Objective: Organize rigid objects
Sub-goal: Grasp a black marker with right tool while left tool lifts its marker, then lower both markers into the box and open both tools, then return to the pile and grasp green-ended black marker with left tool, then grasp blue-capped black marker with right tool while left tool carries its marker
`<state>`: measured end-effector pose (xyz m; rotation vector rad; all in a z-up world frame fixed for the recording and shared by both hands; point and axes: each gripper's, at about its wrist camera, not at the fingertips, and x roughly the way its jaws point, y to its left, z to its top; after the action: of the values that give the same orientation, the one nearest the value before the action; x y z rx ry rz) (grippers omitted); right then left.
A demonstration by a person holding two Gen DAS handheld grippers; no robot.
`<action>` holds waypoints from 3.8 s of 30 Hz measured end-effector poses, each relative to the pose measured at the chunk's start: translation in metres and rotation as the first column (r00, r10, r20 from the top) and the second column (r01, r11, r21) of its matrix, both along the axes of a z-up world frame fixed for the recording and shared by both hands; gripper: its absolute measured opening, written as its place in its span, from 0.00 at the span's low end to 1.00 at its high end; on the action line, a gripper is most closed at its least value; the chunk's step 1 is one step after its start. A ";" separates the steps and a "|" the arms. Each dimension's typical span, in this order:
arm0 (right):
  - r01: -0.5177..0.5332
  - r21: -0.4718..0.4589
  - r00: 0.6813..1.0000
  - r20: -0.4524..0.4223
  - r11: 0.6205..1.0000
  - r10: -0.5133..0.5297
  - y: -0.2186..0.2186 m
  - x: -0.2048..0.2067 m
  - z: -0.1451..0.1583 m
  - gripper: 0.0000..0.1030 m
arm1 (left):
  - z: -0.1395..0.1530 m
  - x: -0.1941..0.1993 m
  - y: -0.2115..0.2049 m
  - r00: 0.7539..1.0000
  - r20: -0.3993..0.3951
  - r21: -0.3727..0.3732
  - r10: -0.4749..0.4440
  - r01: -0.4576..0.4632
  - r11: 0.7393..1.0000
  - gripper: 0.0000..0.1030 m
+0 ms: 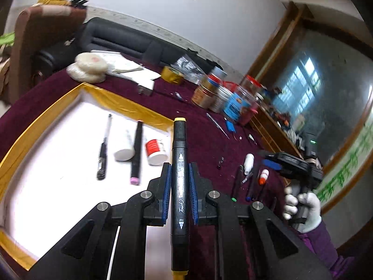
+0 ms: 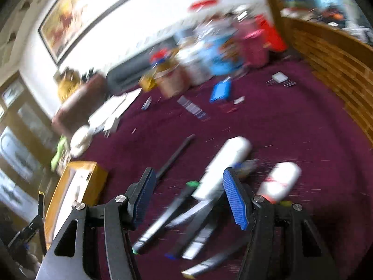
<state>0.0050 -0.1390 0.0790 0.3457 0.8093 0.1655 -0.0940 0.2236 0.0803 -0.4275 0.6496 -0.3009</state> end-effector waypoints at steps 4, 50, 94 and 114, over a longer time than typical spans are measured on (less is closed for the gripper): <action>-0.044 -0.024 0.990 -0.134 0.999 0.041 0.046 0.052 -0.025 0.54 | -0.011 -0.006 0.015 1.000 -0.015 -0.048 0.025 -0.026 0.999 0.12; -0.446 0.200 0.826 -0.284 0.872 0.487 0.342 0.063 -0.042 0.08 | -0.039 0.085 0.130 0.953 -0.236 0.043 0.191 -0.186 0.982 0.29; 0.256 0.266 0.961 0.030 0.929 -0.274 -0.136 -0.028 -0.051 0.76 | -0.042 0.064 -0.209 0.945 -0.217 0.332 -0.245 0.307 0.892 0.59; 0.248 0.271 0.968 -0.023 0.930 -0.252 -0.133 -0.027 -0.063 0.76 | -0.065 0.069 -0.209 0.947 -0.238 0.386 -0.218 0.298 0.873 0.22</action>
<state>-0.0225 -0.2720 0.0157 0.7037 0.7239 0.0387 -0.0246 0.0143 0.0153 0.0494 0.9365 -0.3680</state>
